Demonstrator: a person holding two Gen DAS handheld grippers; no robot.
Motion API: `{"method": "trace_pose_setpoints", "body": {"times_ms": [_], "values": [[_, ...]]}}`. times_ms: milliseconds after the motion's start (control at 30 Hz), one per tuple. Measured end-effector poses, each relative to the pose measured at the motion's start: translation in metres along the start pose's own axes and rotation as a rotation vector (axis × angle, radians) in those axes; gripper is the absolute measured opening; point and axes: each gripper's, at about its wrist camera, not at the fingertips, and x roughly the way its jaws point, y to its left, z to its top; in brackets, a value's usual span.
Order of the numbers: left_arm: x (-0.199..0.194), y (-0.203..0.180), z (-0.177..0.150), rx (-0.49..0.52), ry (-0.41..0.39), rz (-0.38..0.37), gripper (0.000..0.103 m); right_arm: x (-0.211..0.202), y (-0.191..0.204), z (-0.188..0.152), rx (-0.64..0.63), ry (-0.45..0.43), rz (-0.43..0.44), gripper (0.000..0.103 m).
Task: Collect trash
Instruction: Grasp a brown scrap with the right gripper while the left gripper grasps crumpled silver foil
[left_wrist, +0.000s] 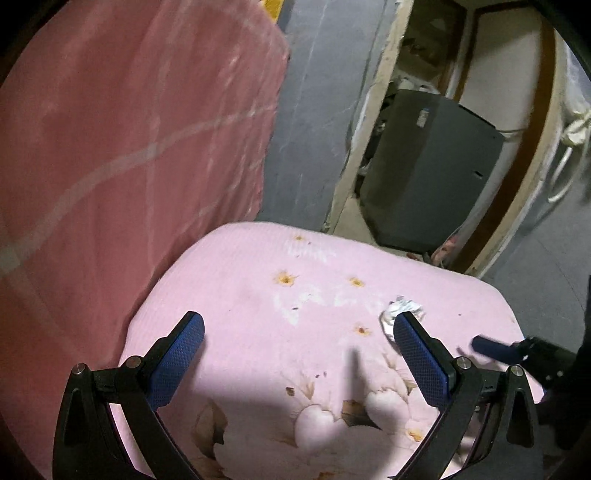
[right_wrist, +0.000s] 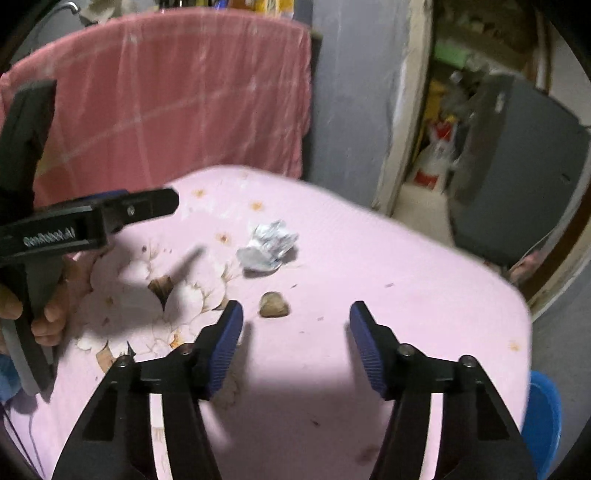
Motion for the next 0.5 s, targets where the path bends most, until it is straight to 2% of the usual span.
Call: {"method": "trace_pose_setpoints", "body": {"times_ms": [133,200,267,500], "values": [[0.004,0.003,-0.001,-0.010,0.033,-0.004,0.100,0.016,0.003,0.002,-0.006,0.063,0.037,0.042],[0.005,0.003,-0.001,-0.009,0.045,-0.007,0.100,0.020,0.003,0.003,-0.005,0.080,0.054,0.028],[0.006,0.003,-0.002,-0.004,0.053,-0.013,0.100,0.022,0.005,0.004,-0.011,0.086,0.055,0.018],[0.014,-0.010,0.001,0.046,0.090,-0.038,0.100,0.013,-0.006,-0.003,0.004,0.070,0.029,0.018]]}}
